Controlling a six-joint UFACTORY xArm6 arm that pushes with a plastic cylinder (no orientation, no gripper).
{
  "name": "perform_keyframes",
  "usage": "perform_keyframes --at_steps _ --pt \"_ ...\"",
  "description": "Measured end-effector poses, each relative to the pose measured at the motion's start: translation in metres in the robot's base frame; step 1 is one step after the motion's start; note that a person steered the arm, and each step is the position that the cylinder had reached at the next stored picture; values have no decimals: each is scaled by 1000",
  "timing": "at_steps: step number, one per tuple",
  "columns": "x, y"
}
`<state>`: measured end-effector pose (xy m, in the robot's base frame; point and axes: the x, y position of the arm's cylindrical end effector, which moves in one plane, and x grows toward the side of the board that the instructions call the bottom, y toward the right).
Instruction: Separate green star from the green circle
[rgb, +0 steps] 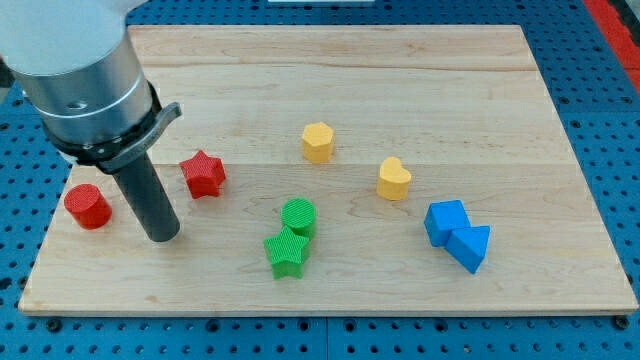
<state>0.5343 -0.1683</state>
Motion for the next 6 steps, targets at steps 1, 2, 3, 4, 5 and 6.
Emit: perform_keyframes --at_steps 1,2,3,4,5,6 --pt "49 -3" --pt "70 -15" --pt "71 46" --pt "51 61" --pt "40 88" --pt "40 131"
